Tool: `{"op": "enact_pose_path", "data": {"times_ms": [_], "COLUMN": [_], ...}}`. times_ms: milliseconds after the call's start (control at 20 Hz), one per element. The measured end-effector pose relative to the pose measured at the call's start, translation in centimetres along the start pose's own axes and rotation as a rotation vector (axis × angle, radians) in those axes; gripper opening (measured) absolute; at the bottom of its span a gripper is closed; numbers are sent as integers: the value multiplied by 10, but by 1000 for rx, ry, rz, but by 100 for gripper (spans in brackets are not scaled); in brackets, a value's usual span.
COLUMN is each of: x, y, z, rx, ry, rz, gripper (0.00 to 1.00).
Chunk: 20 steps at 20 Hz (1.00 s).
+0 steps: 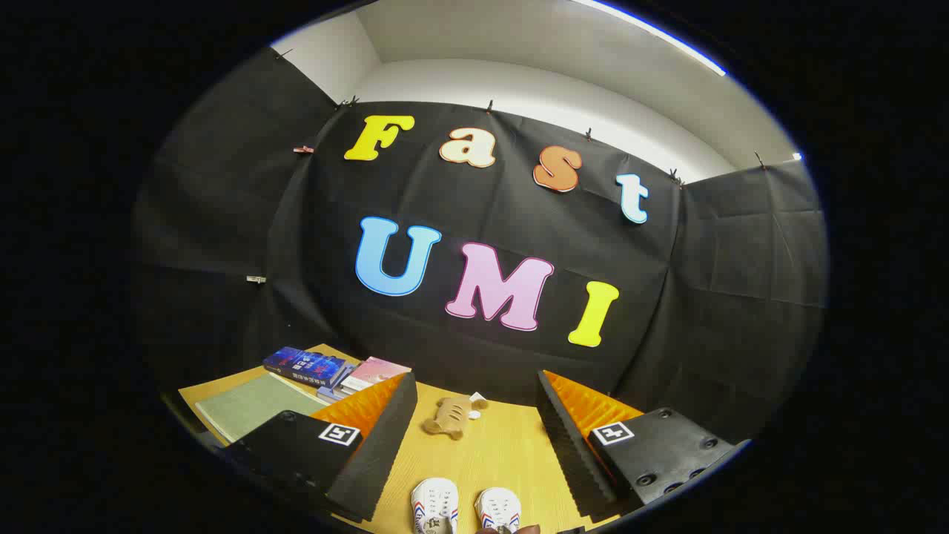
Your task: Open the storage box then place both shoes into the box .Put the left shoe in first, then the right shoe, with the right side of both shoes facing outward in a uniform manner.
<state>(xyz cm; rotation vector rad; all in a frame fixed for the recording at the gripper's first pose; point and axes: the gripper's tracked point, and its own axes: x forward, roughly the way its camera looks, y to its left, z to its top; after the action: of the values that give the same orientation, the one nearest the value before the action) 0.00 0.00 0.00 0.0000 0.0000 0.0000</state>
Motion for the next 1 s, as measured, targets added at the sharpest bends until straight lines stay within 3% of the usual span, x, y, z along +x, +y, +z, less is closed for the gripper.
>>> {"op": "enact_pose_path", "data": {"times_ms": [450,1000], "x": [3,16], "y": [-16,-24], "z": [-15,-33], "rx": [-9,19], "ry": [49,101], "rz": [-62,-56], "gripper": [97,97]}}
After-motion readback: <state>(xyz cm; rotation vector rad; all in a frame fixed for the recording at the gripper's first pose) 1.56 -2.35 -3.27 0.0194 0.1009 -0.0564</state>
